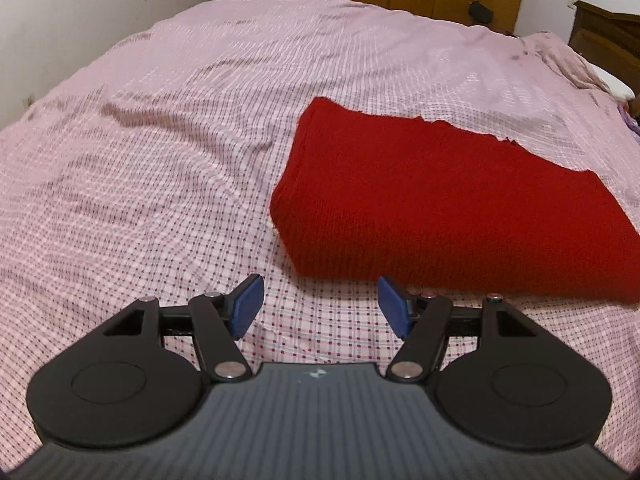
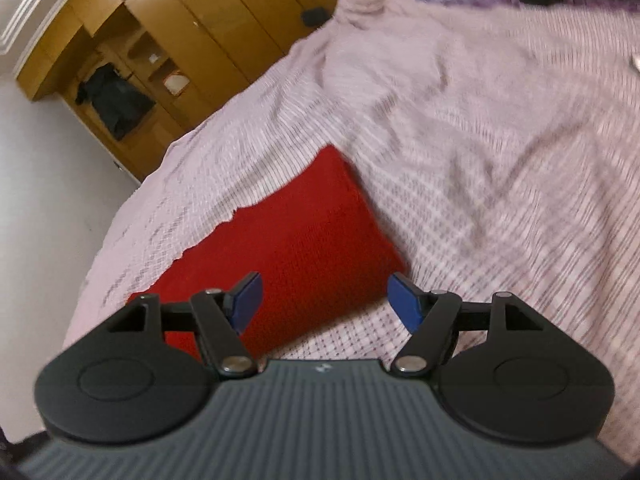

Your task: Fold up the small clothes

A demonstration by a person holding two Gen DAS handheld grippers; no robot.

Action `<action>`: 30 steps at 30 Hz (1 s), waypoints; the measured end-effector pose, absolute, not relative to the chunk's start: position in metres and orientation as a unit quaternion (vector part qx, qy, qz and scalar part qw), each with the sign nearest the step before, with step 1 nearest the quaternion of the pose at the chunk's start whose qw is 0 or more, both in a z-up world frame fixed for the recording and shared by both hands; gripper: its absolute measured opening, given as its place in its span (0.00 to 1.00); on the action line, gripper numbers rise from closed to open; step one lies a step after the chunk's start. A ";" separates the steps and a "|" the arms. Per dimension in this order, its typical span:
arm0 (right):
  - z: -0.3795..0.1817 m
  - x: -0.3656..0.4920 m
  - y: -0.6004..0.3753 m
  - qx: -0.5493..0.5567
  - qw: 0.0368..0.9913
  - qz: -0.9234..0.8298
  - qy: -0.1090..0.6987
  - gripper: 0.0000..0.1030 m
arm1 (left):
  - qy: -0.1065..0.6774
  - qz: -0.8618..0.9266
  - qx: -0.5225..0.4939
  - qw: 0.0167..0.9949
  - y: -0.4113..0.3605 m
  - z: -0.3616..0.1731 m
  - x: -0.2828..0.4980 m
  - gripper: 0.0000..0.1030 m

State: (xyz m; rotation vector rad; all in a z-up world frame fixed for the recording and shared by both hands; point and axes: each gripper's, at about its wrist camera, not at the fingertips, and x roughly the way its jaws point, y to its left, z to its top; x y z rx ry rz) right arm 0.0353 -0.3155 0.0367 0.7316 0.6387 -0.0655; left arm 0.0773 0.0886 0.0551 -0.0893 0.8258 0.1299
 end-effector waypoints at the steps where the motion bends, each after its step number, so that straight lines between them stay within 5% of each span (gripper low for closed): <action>1: 0.032 0.036 -0.315 0.358 0.880 -0.032 0.309 0.69 | 0.403 0.065 -0.044 0.912 0.089 0.054 0.080 0.68; 10: 0.001 0.051 -0.308 0.390 0.862 -0.032 0.323 0.71 | 0.420 0.070 -0.041 0.904 0.089 0.039 0.089 0.68; 14: -0.002 0.054 -0.307 0.407 0.859 -0.022 0.310 0.81 | 0.425 0.069 -0.042 0.901 0.090 0.034 0.093 0.68; 30: -0.008 0.063 -0.283 0.418 0.859 -0.013 0.297 0.81 | 0.438 0.067 -0.045 0.896 0.093 0.021 0.101 0.68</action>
